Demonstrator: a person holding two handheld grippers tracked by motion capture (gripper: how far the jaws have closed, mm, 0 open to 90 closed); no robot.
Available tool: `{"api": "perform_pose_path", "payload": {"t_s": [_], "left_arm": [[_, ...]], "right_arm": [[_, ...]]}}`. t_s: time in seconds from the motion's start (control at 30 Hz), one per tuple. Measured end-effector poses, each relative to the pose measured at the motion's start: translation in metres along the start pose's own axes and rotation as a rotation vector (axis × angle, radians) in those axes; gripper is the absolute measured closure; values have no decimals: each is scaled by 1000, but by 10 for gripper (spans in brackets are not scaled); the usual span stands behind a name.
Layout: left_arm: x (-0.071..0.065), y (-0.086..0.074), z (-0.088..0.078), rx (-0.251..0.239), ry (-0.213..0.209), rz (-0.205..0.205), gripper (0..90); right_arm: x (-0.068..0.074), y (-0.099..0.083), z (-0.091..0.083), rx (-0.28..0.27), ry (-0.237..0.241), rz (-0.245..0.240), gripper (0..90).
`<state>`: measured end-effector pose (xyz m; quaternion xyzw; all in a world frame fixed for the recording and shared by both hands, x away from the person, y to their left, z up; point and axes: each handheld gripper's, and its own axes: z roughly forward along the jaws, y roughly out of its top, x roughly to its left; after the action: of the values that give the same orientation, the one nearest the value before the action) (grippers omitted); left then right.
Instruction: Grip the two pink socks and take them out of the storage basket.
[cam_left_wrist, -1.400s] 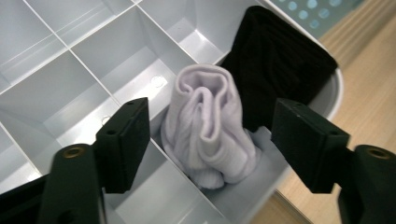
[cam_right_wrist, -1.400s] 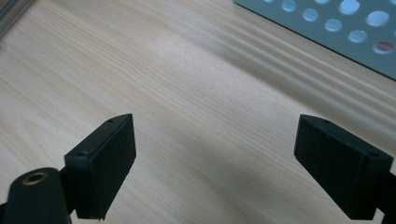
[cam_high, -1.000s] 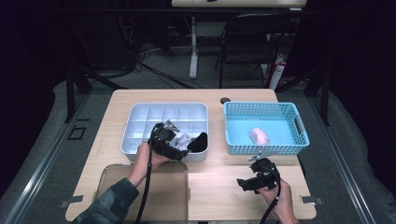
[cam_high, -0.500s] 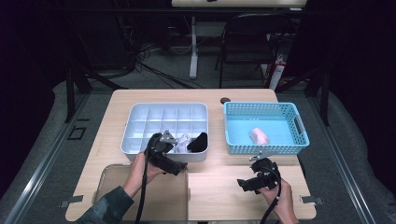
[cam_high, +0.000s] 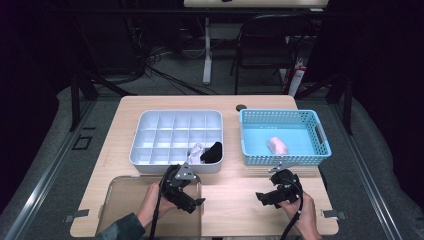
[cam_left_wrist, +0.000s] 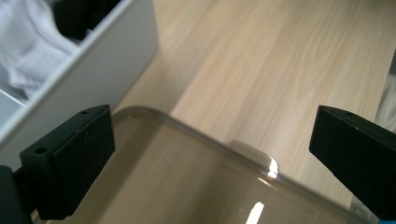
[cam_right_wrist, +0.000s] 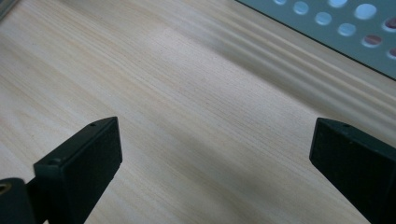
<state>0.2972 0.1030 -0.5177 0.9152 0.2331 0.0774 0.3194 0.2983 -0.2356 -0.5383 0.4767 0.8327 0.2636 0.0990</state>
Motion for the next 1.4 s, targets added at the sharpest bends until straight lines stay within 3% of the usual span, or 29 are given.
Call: {"api": "perform_pose_path", "payload": {"t_s": [0.07, 0.2, 0.33, 0.7, 1.0, 1.2, 1.4], "left_arm": [[-2, -2, 1, 2, -1, 16, 3], [-3, -4, 1, -11, -12, -12, 3], [-4, -5, 4, 1, -17, -8, 3], [-3, -5, 8, -6, -27, -2, 2], [-3, -5, 11, -8, -44, 2, 2], [-3, -5, 12, -9, -43, 4, 2], [-3, -4, 12, -15, -47, 16, 2]], "right_arm": [[0, 0, 0, 4, -5, -4, 19], [0, 1, 0, 2, 2, -3, 20], [-1, 1, -2, 9, 19, -4, 39], [-8, 5, -22, 41, 20, -12, 21], [-15, 10, -35, -10, 42, 9, 6], [-25, 13, -39, 1, 60, 43, 8], [-31, 19, -43, -13, 58, 42, 3]]}}
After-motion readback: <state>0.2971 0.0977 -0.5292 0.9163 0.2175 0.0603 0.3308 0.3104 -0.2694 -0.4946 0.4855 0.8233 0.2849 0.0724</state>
